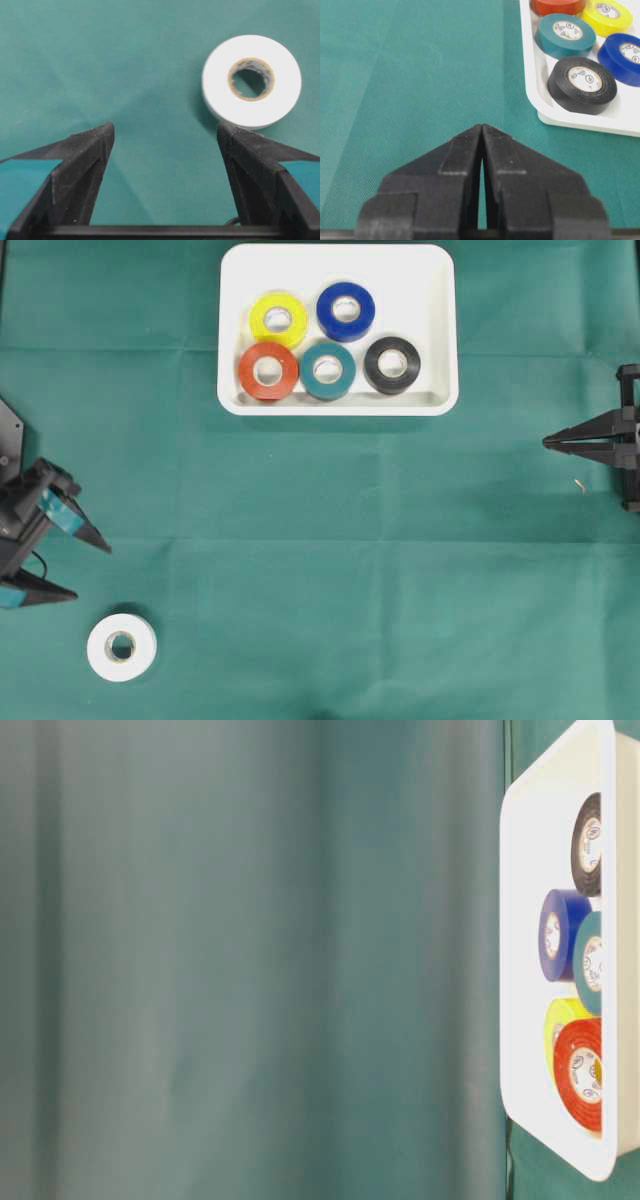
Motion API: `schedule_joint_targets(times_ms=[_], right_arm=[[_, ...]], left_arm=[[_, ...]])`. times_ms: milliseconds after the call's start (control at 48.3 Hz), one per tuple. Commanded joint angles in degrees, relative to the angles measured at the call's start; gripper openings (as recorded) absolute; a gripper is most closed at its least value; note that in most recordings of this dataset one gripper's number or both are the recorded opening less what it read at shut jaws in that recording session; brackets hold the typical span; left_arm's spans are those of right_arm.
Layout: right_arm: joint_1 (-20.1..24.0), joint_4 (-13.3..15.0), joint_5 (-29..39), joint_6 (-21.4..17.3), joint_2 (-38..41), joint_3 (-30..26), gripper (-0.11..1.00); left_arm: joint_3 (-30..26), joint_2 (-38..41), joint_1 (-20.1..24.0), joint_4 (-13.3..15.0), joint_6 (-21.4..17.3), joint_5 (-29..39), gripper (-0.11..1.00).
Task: Put the tape into the white case with the left arm.
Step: 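Move the left gripper down to the white roll and grip its hole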
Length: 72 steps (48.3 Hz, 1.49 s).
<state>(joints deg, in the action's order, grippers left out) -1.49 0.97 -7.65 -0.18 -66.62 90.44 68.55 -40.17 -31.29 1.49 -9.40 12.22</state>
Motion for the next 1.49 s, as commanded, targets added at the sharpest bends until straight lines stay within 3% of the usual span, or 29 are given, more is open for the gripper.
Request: schedule_joint_targets(times_ms=[0,683,1469], right_arm=[[-0.09,0.00,-0.62,-0.18,0.44,-0.70,-0.09],[-0.09,0.00,-0.62,-0.70,0.44,-0.62,-0.09],[-0.09,0.00,-0.62,-0.70,0.44,-0.70,-0.09]], left_arm=[[-1.76,3.08,-0.79,0.00,-0.09,-2.55,0.81],[-12.57,26.89,-4.31,0.09,0.35,-5.45,0.81],[-14.85,37.09,-5.01,0.00,0.26,-5.36,0.81]])
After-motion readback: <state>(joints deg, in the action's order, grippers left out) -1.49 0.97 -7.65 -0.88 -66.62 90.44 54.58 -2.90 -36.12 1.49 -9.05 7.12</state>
